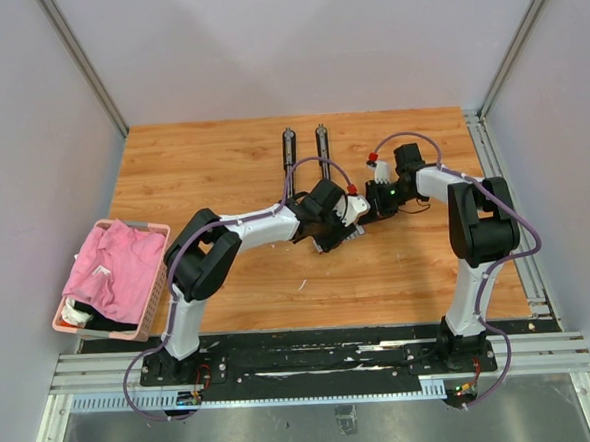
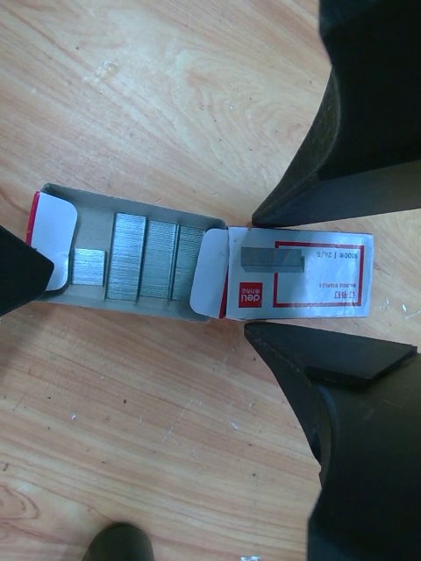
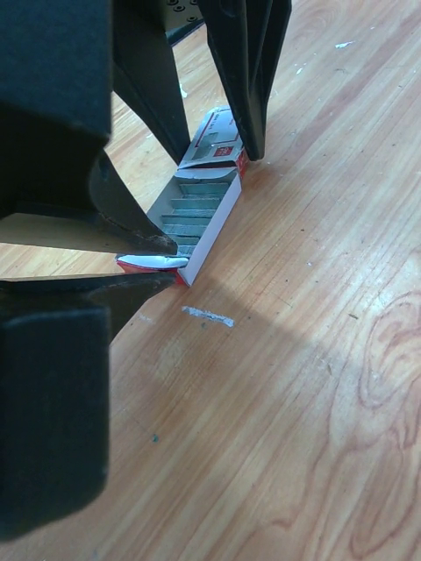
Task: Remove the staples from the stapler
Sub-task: Close the staple box at the center of the board.
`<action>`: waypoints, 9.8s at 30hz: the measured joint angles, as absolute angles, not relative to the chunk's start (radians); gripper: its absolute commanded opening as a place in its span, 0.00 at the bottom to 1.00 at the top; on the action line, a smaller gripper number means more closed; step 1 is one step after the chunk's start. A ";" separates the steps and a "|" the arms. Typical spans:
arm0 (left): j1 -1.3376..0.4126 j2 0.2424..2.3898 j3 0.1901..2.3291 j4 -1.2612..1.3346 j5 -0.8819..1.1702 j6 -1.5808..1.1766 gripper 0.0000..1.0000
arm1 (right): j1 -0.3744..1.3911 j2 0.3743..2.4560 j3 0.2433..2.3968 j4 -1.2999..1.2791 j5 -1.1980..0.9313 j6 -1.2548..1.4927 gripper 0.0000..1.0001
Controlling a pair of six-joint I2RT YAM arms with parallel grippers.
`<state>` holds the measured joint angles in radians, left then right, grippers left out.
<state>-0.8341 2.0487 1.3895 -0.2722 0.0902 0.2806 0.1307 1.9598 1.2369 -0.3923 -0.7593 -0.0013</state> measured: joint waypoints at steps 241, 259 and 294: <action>-0.703 1.854 0.938 0.206 0.359 0.284 0.67 | 0.289 2.128 1.548 -0.941 -0.808 -1.496 0.45; -0.705 1.859 0.946 0.200 0.362 0.298 0.58 | 0.293 2.133 1.553 -0.973 -0.802 -1.508 0.44; -0.710 1.846 0.974 0.111 0.380 0.311 0.77 | 0.275 2.091 1.553 -1.001 -0.861 -1.519 0.63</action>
<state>-0.7097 1.8462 0.9741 0.1108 0.3801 0.3111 0.2752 2.0911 1.5532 -1.0008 -0.8608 -1.5188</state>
